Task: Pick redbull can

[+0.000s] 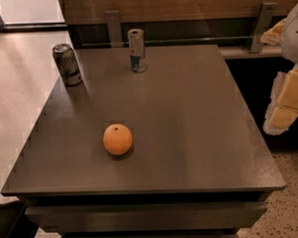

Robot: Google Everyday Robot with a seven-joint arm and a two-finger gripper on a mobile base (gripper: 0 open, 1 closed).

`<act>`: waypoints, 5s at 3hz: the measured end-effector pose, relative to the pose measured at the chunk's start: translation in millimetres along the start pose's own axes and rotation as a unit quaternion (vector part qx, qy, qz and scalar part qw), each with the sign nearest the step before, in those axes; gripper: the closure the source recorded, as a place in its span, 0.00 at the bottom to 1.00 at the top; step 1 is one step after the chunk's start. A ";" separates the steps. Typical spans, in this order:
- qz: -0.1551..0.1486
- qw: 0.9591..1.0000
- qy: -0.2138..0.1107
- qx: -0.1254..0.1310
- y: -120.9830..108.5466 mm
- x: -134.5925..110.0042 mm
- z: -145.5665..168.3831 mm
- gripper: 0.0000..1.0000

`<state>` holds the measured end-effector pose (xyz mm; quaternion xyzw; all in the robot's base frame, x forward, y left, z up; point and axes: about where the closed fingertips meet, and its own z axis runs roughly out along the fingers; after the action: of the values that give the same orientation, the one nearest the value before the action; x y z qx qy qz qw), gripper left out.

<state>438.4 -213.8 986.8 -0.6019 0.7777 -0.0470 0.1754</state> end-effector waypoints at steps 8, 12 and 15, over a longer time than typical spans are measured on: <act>0.118 0.922 -0.360 0.082 -134.9 -88.8 60.6 0.00; 0.165 0.899 -0.394 0.100 -172.8 -166.1 149.5 0.00; 0.180 0.864 -0.463 0.090 -229.7 -183.9 192.1 0.00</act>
Offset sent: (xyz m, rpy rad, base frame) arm 0.0603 -0.0307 -0.0032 0.1357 -0.0770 -0.0148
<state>752.2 -74.4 912.4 -0.3858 0.6945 0.1997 0.5735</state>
